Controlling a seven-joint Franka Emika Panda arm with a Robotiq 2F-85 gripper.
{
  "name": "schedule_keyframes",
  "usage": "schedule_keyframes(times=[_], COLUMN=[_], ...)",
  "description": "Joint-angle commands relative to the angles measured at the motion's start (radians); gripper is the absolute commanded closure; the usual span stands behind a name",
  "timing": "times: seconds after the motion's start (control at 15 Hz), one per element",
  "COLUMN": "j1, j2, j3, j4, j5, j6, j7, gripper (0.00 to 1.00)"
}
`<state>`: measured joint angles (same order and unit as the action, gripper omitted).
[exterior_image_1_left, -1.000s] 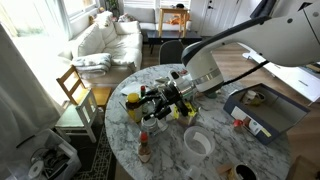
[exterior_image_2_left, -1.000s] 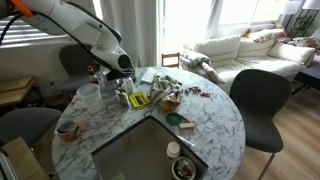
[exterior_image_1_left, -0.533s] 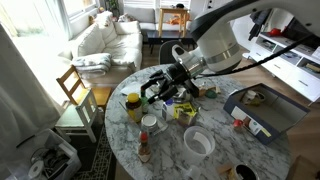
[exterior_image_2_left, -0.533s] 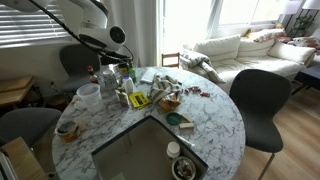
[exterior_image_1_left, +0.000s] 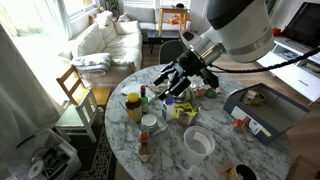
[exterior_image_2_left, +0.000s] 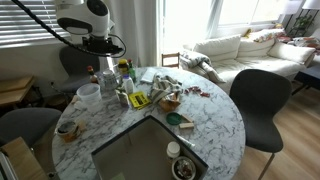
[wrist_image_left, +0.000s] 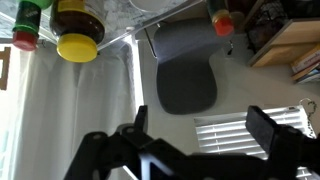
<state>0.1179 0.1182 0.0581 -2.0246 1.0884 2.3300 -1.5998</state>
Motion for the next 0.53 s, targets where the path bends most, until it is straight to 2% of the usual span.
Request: schedule_keyframes(times=[0.0,0.13,0.27,0.4,0.47], j1=[-0.017,-0.011,-0.019,-0.019,-0.010], j2=[0.000,0.000,-0.010,-0.021,-0.037], j3=[0.016,0.019,0.034,0.036,0.033], j4=[-0.001,0.006,0.021,0.016,-0.007], j5=[-0.004,-0.040,0.039,0.020,-0.033], j6=[0.001,-0.031,-0.126,-0.241,-0.241], j7=[0.003,0.032,0.000,0.096,0.187], gripper=[0.00,0.00,0.00,0.00,0.00])
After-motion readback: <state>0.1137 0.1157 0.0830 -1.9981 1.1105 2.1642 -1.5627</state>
